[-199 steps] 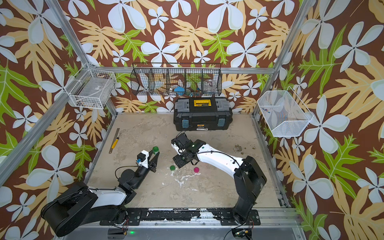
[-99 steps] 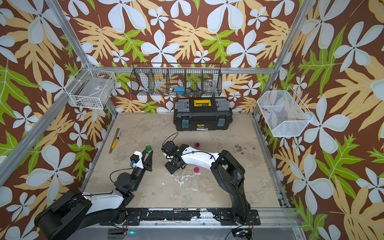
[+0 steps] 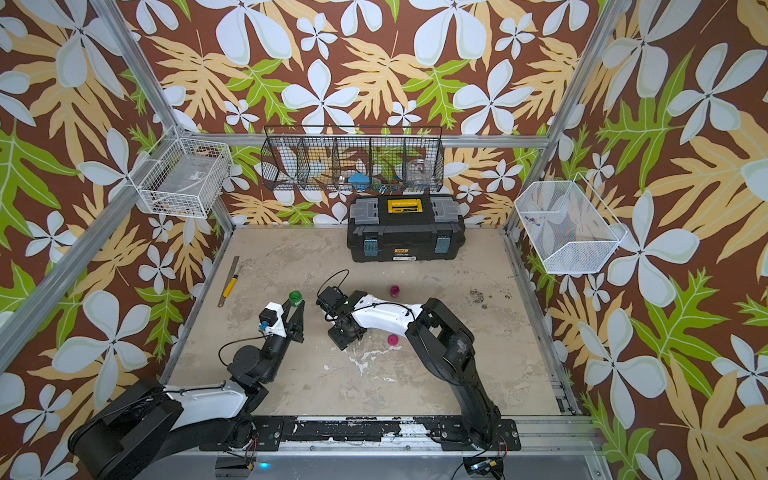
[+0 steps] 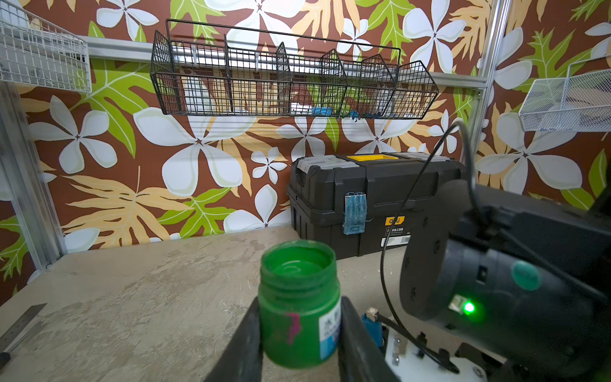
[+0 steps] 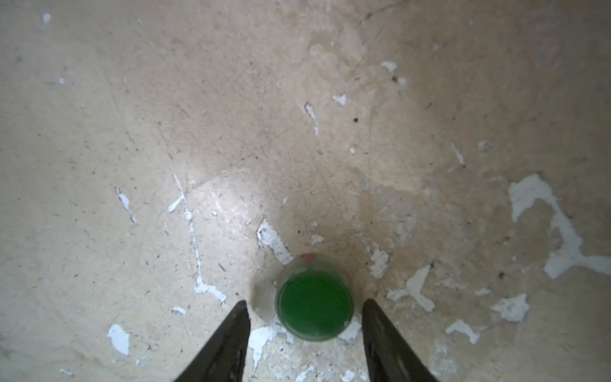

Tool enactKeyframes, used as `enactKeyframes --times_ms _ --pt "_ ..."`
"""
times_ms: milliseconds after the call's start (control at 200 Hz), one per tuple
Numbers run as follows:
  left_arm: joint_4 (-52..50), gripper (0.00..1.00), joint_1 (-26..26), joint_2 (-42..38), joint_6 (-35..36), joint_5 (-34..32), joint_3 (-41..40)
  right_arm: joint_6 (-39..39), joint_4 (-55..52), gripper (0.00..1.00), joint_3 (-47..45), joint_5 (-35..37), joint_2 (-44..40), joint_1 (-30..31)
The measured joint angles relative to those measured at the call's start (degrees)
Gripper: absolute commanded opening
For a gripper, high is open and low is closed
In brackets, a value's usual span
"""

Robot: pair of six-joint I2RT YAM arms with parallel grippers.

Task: Close the paint jar lid
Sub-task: Pick up the lid from the center of the board.

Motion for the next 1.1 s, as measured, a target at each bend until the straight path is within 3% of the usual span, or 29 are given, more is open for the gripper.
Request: enactKeyframes --times_ms 500,1101 --pt "0.0 0.17 0.0 -0.2 0.0 0.3 0.0 0.0 -0.3 0.48 1.4 1.5 1.5 0.0" --pt "-0.5 0.16 0.0 0.0 0.0 2.6 0.2 -0.1 -0.2 0.33 2.0 2.5 1.8 -0.1"
